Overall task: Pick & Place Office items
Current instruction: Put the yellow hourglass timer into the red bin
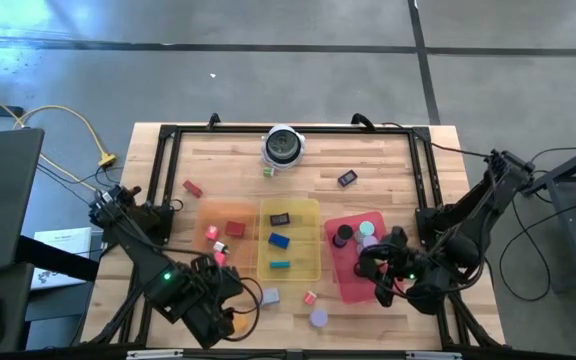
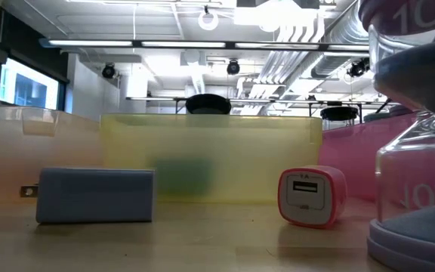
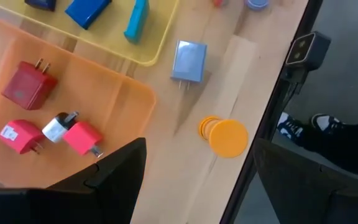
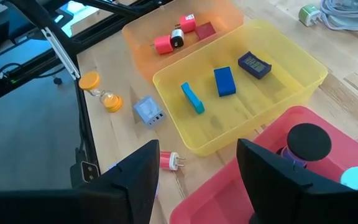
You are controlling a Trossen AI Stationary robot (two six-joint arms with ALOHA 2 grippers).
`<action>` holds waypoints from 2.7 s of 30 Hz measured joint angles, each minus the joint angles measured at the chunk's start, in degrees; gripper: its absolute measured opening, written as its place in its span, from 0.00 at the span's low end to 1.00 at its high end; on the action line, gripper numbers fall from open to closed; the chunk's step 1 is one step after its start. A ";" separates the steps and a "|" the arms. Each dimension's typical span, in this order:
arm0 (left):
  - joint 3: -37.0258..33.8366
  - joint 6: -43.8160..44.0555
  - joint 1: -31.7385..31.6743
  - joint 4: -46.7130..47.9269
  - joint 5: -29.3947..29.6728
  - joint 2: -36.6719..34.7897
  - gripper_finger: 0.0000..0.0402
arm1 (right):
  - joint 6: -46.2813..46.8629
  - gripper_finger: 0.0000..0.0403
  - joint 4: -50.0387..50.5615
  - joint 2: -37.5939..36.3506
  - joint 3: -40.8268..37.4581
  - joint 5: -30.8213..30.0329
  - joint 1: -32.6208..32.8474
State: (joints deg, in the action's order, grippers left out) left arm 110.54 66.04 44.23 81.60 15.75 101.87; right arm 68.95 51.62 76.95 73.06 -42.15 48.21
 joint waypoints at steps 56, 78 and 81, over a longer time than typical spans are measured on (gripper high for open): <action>-8.16 -19.76 5.10 -16.07 1.77 9.28 0.72 | -0.21 0.51 -3.04 3.14 0.00 -0.35 0.04; -15.73 -20.16 4.59 -23.56 -0.40 9.28 0.72 | -0.20 0.51 -2.99 3.14 0.00 0.22 -0.33; -16.39 -20.55 4.59 -24.71 0.02 9.26 0.72 | -0.20 0.51 -2.99 3.14 0.00 0.27 -1.14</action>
State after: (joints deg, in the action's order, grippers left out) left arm 94.15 45.49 48.82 56.89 15.77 111.13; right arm 68.75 48.62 80.09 73.06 -41.88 47.07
